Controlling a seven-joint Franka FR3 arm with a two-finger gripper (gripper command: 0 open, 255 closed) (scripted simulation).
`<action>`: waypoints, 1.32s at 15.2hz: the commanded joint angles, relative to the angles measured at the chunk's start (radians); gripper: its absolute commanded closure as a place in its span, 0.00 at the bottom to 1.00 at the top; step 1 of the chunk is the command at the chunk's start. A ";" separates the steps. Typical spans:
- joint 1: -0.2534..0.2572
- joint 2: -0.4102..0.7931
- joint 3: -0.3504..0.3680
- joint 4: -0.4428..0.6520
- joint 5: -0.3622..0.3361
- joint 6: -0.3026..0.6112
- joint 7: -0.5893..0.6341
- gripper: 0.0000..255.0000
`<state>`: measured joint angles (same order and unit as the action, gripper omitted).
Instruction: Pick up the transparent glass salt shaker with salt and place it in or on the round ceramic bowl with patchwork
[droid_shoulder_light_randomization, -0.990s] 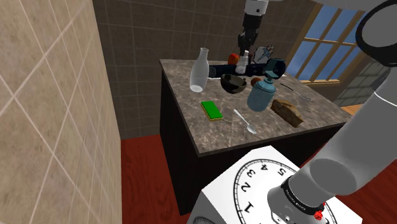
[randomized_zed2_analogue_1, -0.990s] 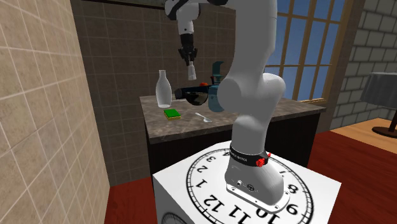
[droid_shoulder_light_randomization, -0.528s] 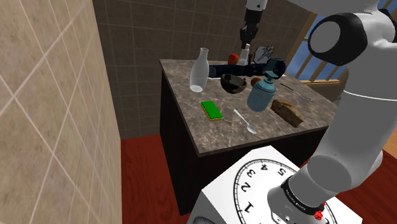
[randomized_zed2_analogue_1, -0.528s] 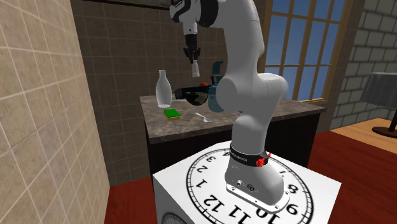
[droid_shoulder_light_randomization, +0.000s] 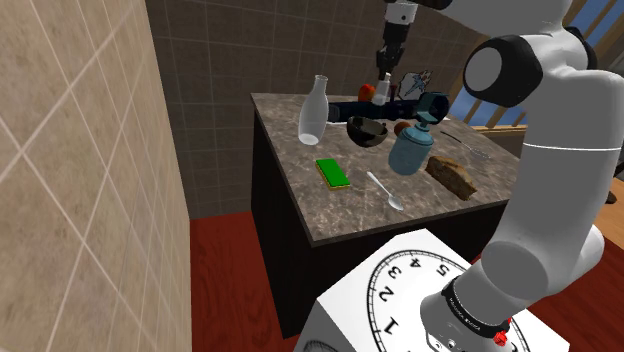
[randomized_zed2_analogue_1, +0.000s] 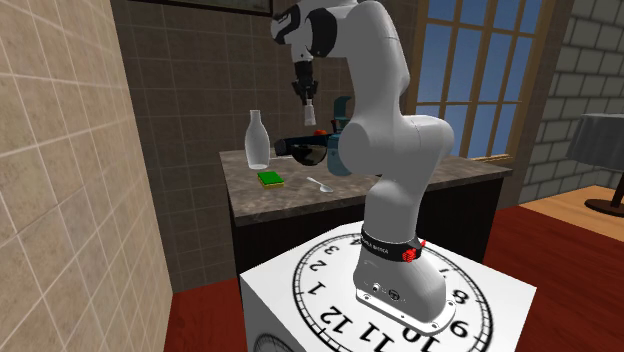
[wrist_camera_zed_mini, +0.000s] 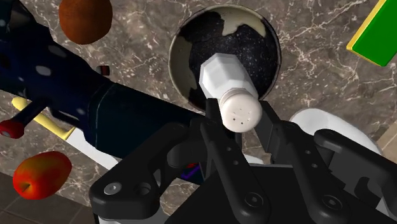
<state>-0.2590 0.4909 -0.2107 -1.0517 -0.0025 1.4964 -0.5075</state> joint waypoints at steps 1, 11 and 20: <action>0.004 -0.015 0.000 -0.055 -0.003 0.040 0.003 1.00; 0.016 -0.047 0.001 -0.239 -0.009 0.193 0.014 1.00; 0.019 -0.049 0.002 -0.306 -0.010 0.257 0.018 1.00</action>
<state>-0.2406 0.4420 -0.2087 -1.3575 -0.0121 1.7527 -0.4895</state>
